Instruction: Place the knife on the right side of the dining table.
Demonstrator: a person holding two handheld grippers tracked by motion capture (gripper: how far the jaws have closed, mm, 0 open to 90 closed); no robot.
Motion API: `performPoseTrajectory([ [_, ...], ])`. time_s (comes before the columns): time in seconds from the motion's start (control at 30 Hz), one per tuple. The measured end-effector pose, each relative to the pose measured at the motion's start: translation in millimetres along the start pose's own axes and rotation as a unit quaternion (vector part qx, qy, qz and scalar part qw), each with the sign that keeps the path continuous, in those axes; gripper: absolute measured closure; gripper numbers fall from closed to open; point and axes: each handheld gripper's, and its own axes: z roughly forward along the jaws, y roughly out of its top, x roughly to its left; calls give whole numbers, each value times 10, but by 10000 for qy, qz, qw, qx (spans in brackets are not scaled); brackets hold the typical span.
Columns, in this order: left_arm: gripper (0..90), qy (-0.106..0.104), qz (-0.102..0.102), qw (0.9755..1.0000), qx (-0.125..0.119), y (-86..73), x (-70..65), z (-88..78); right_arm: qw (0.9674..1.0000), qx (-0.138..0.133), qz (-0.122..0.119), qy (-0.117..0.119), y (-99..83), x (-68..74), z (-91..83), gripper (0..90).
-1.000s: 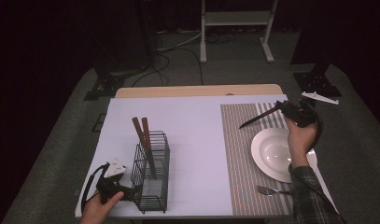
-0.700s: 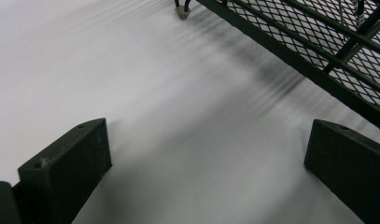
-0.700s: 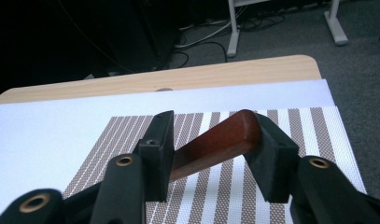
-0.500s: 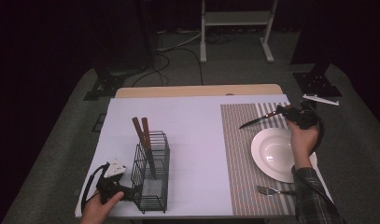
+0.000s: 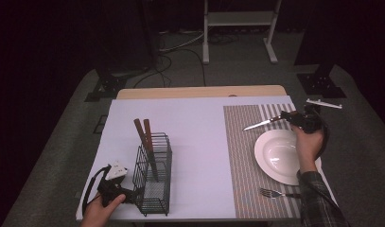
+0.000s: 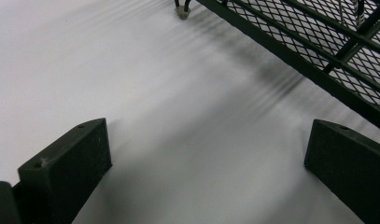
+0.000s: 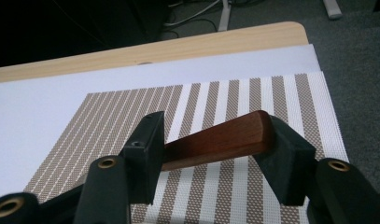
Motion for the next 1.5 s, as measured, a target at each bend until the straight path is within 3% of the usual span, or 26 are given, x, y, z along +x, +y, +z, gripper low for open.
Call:
performPoseTrajectory([
  [0.4, 0, 2, -1, 10000, -1, 0, 0, 0, 9995, 271, 137, -122, -63, -91, 64, 376],
  [0.93, 0, 2, 2, 10000, 2, 0, 0, 0, 9964, 737, 332, -260, -111, -167, 151, 329],
  [1.4, 0, 2, 1, 10000, 0, 0, 0, 0, 9913, 1184, 360, -447, -92, -147, 242, 263],
  [1.5, 0, 2, 4, 10000, 1, 0, 0, 0, 9888, 1344, 297, -571, -87, -133, 274, 241],
])
